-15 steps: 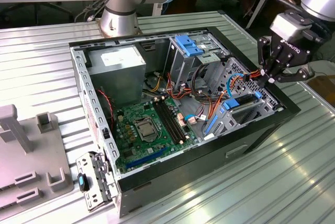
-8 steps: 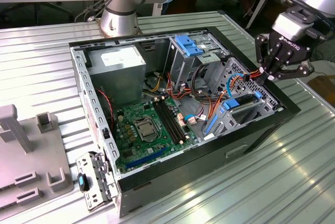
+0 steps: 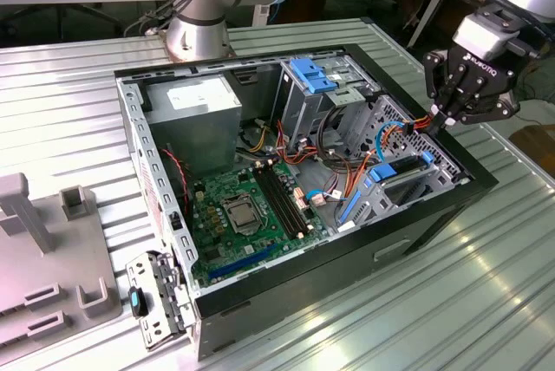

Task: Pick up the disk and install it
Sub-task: 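Insert the first disk wire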

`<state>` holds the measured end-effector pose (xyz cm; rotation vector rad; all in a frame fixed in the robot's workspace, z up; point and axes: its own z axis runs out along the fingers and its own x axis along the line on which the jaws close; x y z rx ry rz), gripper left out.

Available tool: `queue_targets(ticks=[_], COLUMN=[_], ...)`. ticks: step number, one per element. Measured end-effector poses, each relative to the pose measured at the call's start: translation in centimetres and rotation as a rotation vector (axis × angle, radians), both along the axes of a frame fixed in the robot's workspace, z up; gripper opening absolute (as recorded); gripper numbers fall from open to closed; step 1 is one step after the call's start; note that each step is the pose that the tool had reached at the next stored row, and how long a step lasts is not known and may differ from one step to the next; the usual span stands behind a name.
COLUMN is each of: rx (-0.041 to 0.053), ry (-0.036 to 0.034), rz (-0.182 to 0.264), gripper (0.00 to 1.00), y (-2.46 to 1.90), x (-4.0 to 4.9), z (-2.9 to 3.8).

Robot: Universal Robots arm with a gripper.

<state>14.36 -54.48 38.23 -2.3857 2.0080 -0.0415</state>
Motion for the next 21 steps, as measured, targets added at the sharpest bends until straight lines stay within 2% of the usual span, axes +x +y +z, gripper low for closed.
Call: queue_targets(ticks=[2, 5, 6, 11, 13, 14, 20, 21], rx=[-0.0001, -0.0001, -0.0002, -0.0003, -0.0002, -0.0003, -0.0002, -0.0002], ry=[0.0, 0.0, -0.0001, -0.0001, -0.0001, 0.0, -0.0001, -0.0001], rz=[0.001, 0.01, 0.036, 0.124, 0.181, 0.224, 0.348, 0.381], gripper=[0.11, 0.11, 0.11, 0.11, 0.11, 0.11, 0.11, 0.11], y=[0.92, 1.68, 1.81, 1.9, 1.9, 1.9, 1.9, 1.9], x=[0.63, 0.84, 0.84, 0.87, 0.88, 0.89, 0.9, 0.91], z=[0.0, 0.0, -0.03, -0.09, -0.11, -0.11, -0.13, -0.14])
